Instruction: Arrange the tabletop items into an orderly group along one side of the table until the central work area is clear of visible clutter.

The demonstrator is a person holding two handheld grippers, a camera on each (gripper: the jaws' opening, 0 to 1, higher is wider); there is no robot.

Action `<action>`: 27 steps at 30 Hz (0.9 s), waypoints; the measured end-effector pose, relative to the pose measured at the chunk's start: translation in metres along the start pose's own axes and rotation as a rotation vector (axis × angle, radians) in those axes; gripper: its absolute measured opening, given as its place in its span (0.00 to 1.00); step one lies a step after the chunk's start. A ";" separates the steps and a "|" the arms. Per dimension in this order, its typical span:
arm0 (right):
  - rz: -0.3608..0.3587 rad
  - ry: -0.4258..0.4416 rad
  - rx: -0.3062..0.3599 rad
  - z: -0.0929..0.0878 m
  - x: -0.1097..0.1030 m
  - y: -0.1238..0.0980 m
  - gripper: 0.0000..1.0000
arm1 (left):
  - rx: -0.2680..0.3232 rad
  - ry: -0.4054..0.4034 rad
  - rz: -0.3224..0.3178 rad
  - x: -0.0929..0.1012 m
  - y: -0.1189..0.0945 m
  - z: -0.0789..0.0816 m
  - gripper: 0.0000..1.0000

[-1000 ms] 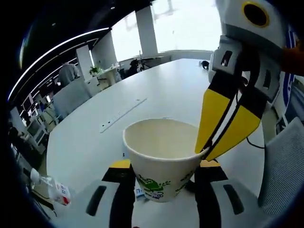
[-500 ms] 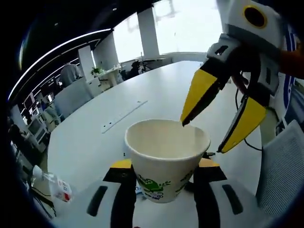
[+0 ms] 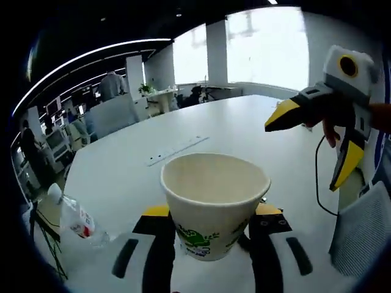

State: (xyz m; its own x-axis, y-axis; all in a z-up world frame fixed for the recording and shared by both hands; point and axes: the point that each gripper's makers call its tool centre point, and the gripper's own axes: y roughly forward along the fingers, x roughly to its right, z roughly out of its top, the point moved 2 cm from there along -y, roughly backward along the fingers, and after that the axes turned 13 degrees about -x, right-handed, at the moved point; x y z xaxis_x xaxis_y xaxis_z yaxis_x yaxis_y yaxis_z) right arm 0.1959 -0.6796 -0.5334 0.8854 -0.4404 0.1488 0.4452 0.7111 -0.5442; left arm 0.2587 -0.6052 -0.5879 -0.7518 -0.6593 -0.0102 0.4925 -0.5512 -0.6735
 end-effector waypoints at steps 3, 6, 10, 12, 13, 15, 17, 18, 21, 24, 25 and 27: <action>-0.006 0.009 0.005 -0.002 -0.002 -0.003 0.51 | 0.009 -0.015 0.010 -0.004 -0.003 -0.001 0.47; -0.011 0.018 0.005 -0.004 -0.004 -0.006 0.53 | 0.017 -0.021 0.023 -0.007 -0.006 -0.003 0.47; -0.021 0.034 0.002 -0.007 -0.006 -0.010 0.56 | 0.032 -0.054 0.040 -0.014 -0.010 -0.005 0.47; -0.027 0.046 -0.004 -0.009 -0.006 -0.013 0.59 | 0.036 -0.061 0.044 -0.016 -0.011 -0.005 0.47; -0.032 0.051 -0.004 -0.010 -0.006 -0.014 0.60 | 0.038 -0.064 0.047 -0.016 -0.011 -0.005 0.47; -0.044 0.077 -0.003 -0.012 -0.005 -0.017 0.65 | 0.043 -0.065 0.058 -0.019 -0.013 -0.006 0.47; -0.054 0.104 -0.003 -0.015 -0.004 -0.018 0.71 | 0.049 -0.069 0.066 -0.021 -0.014 -0.007 0.47; -0.056 0.115 -0.007 -0.016 -0.004 -0.019 0.75 | 0.051 -0.073 0.068 -0.021 -0.015 -0.007 0.47; -0.065 0.126 -0.002 -0.020 -0.007 -0.023 0.77 | 0.059 -0.076 0.083 -0.026 -0.016 -0.010 0.47; -0.075 0.135 -0.004 -0.023 -0.010 -0.027 0.80 | 0.068 -0.100 0.094 -0.032 -0.018 -0.012 0.47; -0.079 0.138 -0.004 -0.024 -0.010 -0.028 0.81 | 0.071 -0.106 0.096 -0.033 -0.019 -0.013 0.47; -0.087 0.153 -0.003 -0.025 -0.010 -0.030 0.84 | 0.074 -0.112 0.106 -0.036 -0.020 -0.014 0.47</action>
State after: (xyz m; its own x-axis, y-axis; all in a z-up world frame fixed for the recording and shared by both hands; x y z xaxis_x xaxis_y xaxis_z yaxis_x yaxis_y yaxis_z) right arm 0.1698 -0.7100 -0.5390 0.8128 -0.5785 0.0685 0.5185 0.6650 -0.5374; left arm 0.2700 -0.5631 -0.5845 -0.6423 -0.7664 0.0075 0.6005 -0.5093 -0.6165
